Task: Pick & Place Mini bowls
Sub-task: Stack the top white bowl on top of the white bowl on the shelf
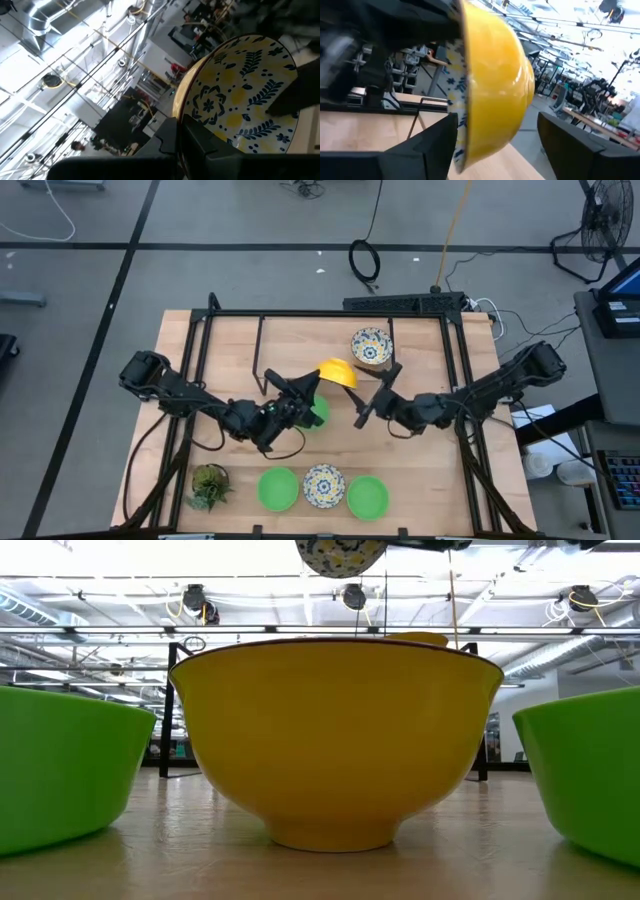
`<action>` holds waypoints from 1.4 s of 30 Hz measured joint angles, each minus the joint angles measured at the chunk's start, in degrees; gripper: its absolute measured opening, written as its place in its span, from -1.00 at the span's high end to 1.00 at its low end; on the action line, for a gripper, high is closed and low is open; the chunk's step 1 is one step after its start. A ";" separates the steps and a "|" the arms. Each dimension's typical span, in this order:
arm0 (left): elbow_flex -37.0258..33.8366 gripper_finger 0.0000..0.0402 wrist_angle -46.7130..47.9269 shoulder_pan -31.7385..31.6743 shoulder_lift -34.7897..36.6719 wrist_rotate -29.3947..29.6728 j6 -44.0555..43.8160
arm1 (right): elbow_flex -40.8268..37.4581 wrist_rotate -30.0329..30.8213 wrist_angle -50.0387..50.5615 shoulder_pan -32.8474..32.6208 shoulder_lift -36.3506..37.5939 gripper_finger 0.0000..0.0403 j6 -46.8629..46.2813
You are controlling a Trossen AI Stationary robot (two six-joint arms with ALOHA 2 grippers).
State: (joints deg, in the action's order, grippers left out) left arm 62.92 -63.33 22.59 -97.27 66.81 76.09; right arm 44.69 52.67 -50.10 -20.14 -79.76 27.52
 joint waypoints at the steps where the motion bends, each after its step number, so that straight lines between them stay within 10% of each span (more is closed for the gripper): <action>1: 0.00 0.96 0.03 0.00 0.00 -0.25 -0.12 | 0.00 -0.36 0.13 0.59 0.00 -0.26 -0.72; 19: 0.00 0.96 0.00 -1.09 -0.07 0.32 -3.80 | 0.26 2.31 -3.18 1.93 0.15 0.81 0.14; 42: -0.02 0.39 10.73 1.38 0.04 -8.90 -11.94 | -0.02 -0.23 1.45 1.95 6.20 1.00 10.03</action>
State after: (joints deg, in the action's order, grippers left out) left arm 62.89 -52.60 23.97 -97.23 57.91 64.15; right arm 44.66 52.44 -48.65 -18.20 -73.56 37.56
